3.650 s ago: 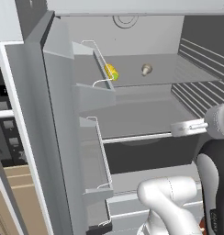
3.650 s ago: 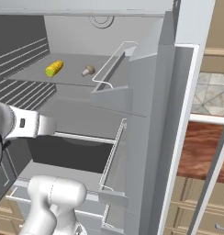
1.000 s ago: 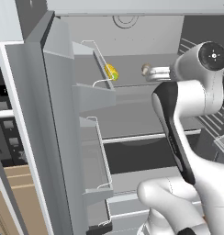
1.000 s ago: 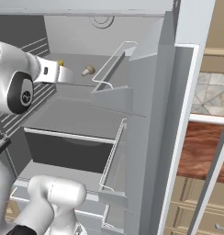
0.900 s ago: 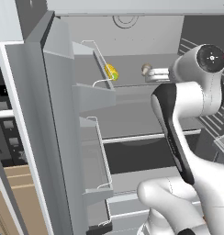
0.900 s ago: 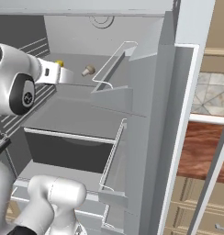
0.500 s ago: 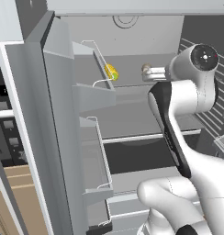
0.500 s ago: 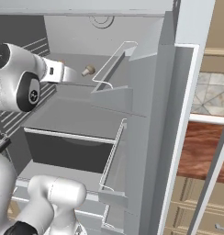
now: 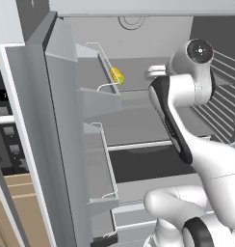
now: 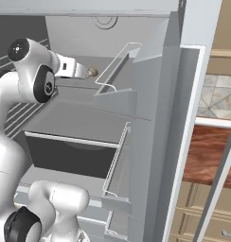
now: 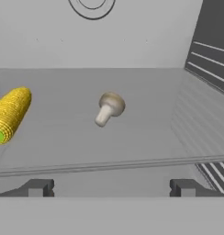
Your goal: Gather the corn and mushroom from the fridge and place them on a tray on the dining counter. Then gather the chicken drumstick and fish from the fridge and place them on the other tray.
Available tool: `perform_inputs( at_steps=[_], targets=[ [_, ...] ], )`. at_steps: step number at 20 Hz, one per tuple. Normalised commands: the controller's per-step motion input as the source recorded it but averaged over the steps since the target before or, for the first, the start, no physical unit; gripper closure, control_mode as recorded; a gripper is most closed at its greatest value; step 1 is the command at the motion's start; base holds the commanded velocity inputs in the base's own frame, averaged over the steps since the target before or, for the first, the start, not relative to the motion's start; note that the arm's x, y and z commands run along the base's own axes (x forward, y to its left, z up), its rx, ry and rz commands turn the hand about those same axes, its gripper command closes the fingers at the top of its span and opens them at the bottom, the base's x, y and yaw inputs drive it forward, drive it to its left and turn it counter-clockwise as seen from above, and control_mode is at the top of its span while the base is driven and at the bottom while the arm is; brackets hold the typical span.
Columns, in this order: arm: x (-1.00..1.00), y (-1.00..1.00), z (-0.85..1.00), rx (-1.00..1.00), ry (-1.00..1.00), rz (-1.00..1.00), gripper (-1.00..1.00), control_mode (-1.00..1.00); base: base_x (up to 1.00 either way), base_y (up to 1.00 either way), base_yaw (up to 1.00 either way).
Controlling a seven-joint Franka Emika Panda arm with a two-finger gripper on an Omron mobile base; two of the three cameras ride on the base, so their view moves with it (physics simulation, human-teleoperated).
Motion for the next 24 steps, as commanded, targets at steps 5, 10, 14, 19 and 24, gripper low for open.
perform_inputs(
  at_steps=[5,10,14,19,24],
  targets=[
    [0.48,-0.10,-0.04,0.00,0.00,0.00,-1.00,-1.00,0.00,0.00,0.00],
    [0.43,-0.09,-0.11,0.00,0.00,0.01,-1.00,-1.00,0.00,0.00,0.00],
    [0.41,-0.12,-0.02,0.00,0.00,0.04,-1.00,-1.00,0.00,0.00,0.00],
    [0.34,-0.01,-0.04,0.00,0.00,0.02,-1.00,-1.00,0.00,0.00,0.00],
    [0.32,0.00,-0.04,0.00,0.02,0.01,-1.00,-1.00,0.00,0.00,0.00]
  ],
)
